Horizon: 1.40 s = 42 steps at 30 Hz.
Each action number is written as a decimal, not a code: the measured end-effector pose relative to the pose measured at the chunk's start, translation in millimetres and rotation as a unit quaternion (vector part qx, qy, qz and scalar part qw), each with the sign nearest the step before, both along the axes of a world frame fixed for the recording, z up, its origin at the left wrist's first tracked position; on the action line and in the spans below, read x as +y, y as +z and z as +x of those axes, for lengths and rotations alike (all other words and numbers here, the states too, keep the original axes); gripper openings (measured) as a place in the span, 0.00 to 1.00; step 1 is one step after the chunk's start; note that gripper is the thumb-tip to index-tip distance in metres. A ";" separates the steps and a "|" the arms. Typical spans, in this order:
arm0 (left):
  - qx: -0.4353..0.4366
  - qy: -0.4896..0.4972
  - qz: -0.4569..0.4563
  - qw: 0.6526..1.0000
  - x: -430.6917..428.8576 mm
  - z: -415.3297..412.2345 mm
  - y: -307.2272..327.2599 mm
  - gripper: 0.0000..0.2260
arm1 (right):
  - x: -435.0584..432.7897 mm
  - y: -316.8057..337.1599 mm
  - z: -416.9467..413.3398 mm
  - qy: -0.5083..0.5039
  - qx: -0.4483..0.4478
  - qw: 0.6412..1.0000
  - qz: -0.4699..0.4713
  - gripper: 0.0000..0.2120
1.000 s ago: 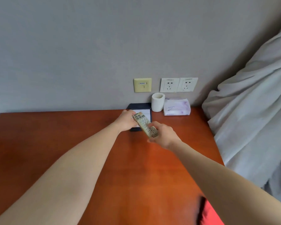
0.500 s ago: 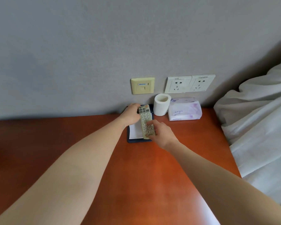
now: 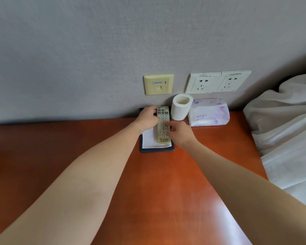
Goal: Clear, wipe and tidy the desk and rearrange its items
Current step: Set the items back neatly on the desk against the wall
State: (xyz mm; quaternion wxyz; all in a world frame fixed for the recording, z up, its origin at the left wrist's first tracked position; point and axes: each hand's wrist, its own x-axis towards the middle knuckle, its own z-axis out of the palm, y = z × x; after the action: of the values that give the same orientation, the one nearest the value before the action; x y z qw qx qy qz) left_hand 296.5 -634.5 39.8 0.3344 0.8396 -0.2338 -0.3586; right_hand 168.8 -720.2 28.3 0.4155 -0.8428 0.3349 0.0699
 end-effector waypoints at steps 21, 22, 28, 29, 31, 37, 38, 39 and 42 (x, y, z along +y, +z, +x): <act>-0.015 -0.069 0.024 0.997 2.8 -17.8 6.1 0.20 | -9.7 24.5 -9.1 0.010 0.044 0.999 0.008 0.25; -0.035 -0.077 0.034 0.996 5.0 -18.7 9.8 0.21 | -10.1 27.4 -11.6 0.010 0.044 0.999 0.005 0.24; -0.114 -0.172 0.109 0.972 26.0 -29.1 37.0 0.26 | -2.6 50.5 -29.8 0.047 0.049 0.997 -0.032 0.23; -0.125 -0.189 0.118 0.967 28.6 -33.7 43.5 0.26 | -1.3 56.2 -34.6 0.051 0.047 0.997 -0.037 0.22; -0.151 -0.222 0.134 0.954 32.5 -43.6 56.2 0.26 | -0.3 68.0 -47.3 0.060 0.046 0.996 -0.053 0.20; -0.248 -0.300 0.189 0.902 31.5 -84.0 89.1 0.34 | -10.6 102.4 -113.5 0.115 0.113 0.962 -0.220 0.25; -0.252 -0.308 0.190 0.897 29.1 -93.4 93.8 0.34 | -12.9 108.1 -128.1 0.116 0.121 0.957 -0.239 0.26; -0.258 -0.318 0.188 0.893 25.7 -103.9 98.6 0.34 | -14.8 113.2 -143.8 0.111 0.126 0.954 -0.250 0.26; -0.284 -0.351 0.173 0.875 10.0 -144.8 113.8 0.34 | -22.4 125.9 -196.1 0.083 0.132 0.953 -0.261 0.29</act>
State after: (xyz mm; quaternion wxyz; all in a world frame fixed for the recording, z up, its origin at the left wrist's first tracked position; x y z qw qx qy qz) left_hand 151.7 -624.5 153.6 -0.0446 0.8127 -0.5322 -0.2331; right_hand -27.2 -742.7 154.2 0.1260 -0.9299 0.3225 0.1244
